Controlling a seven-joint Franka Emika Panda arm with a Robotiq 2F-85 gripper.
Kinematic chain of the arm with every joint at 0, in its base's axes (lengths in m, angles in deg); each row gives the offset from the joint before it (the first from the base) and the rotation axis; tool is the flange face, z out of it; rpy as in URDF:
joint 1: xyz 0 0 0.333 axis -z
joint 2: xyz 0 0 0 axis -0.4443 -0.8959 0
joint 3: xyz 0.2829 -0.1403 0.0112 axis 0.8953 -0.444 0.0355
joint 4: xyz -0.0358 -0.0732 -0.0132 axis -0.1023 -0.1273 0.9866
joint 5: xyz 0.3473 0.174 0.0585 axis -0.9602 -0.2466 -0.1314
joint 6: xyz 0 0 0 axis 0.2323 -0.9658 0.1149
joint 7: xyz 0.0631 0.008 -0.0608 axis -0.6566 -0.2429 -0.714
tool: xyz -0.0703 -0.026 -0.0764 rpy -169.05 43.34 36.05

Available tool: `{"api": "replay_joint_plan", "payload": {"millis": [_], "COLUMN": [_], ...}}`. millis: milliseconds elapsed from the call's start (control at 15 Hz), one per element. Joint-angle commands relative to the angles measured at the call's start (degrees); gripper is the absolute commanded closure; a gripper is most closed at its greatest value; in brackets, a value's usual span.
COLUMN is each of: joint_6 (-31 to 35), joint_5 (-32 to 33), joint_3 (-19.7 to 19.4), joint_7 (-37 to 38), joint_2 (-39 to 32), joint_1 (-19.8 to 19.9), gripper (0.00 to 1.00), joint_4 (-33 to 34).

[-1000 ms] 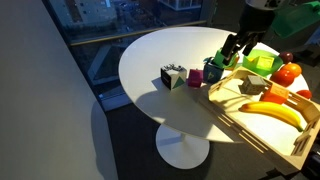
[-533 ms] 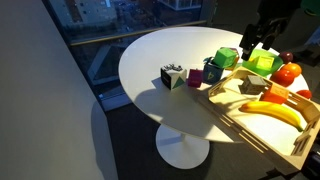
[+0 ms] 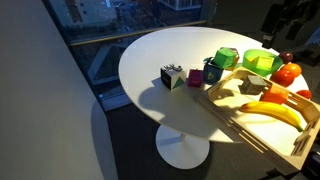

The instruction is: Remove the pink block from the crate and put it on the table

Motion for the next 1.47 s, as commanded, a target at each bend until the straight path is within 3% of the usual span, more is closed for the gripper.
{"api": "replay_joint_plan", "payload": {"millis": [0,600,1000,1400], "joint_6": [-5.3,-12.3,-11.8,-11.0], "joint_5": [-2.0,-1.8,-2.0,-0.8], "joint_3": [-0.2,-1.2,-2.3,-1.5], "joint_7": [-0.8,-5.6,-11.6,-9.7], "joint_2": [3.4,10.1,13.4,11.9], "joint_1": [1.6,3.3,3.5,3.6], "gripper": [0.00,0.00,0.00,0.00], "joint_4": [0.9,0.8,-0.1,0.1]}}
